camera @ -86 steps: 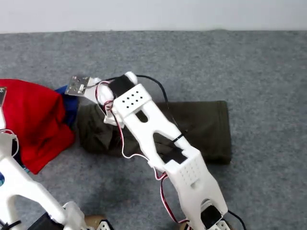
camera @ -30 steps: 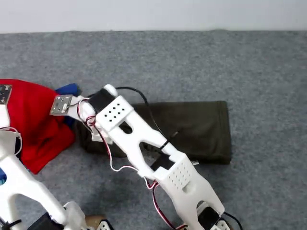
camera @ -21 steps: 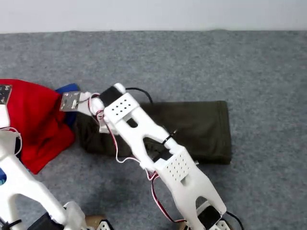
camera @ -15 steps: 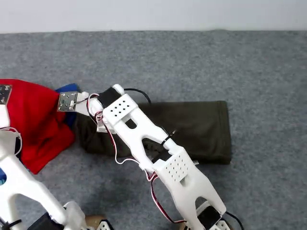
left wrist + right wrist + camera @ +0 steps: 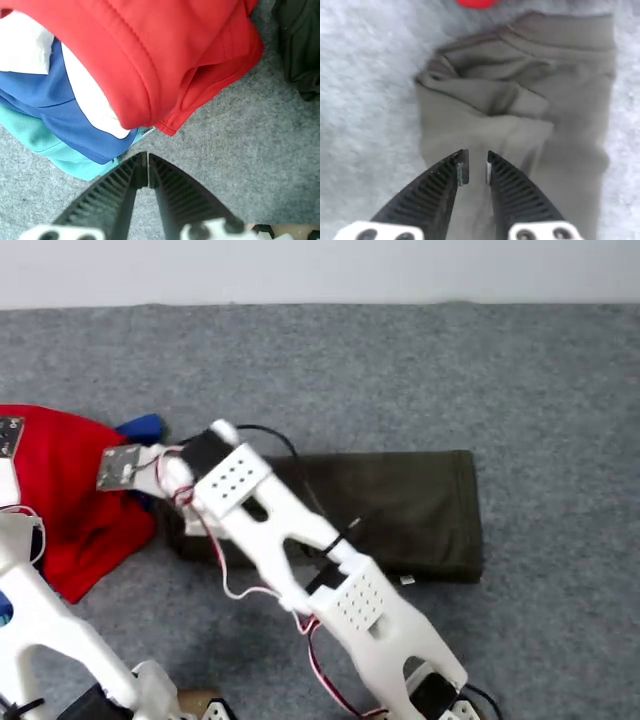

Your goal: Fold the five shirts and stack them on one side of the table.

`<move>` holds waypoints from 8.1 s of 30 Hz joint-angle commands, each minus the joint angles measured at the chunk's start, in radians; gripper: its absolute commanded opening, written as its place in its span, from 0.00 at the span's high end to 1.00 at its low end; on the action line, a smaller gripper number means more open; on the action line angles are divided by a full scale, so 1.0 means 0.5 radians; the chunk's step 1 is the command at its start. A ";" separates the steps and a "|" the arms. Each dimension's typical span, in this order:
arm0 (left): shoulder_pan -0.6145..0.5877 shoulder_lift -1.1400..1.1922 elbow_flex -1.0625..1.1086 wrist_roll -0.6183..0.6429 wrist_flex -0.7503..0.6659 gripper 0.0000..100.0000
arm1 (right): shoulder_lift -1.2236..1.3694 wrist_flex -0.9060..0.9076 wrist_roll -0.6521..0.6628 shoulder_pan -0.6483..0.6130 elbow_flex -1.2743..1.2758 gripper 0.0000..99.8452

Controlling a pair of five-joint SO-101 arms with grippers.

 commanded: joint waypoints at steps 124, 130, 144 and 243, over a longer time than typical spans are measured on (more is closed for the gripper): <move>-0.227 -0.601 0.143 0.037 0.242 0.98 | -1.260 -1.091 -1.148 1.864 2.427 0.70; -0.227 -0.601 0.146 0.037 0.242 0.98 | -1.091 -1.149 -1.148 1.880 2.489 0.70; -0.224 -0.601 0.137 0.028 0.242 0.98 | -0.585 -0.704 -1.132 1.877 1.955 0.98; -0.218 -0.620 0.302 -0.025 0.199 0.98 | -0.615 0.112 -0.694 0.738 0.402 0.78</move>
